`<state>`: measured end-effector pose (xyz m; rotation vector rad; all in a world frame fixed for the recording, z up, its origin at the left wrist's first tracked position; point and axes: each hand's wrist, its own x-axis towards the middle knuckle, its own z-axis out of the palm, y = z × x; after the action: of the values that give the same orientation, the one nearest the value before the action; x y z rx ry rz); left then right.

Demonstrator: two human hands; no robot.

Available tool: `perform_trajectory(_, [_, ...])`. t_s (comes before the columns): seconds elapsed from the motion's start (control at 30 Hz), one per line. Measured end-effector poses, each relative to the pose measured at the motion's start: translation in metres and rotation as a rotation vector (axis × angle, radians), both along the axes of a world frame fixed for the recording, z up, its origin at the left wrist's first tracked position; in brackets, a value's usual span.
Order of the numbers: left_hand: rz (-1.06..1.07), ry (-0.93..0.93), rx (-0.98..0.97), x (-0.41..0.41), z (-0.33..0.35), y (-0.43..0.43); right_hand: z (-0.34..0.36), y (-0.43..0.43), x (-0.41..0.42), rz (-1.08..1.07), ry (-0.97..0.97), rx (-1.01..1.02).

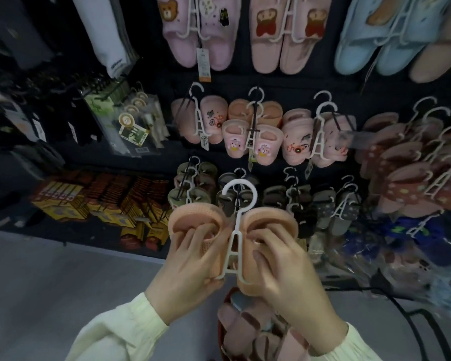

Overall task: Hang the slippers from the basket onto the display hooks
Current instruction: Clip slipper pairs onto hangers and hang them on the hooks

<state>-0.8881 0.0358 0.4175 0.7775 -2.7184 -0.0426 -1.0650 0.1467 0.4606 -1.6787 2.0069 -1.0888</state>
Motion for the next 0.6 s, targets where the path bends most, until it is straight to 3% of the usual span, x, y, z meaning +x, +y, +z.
perform_trajectory(0.27, [0.0, 0.051, -0.039, -0.034, -0.02, -0.014, -0.018, -0.005, -0.034, -0.023, -0.028, -0.047])
perform_trajectory(0.6, [0.084, -0.082, -0.007, -0.037, -0.021, -0.084, -0.009, -0.078, -0.076, -0.149, -0.02, -0.195])
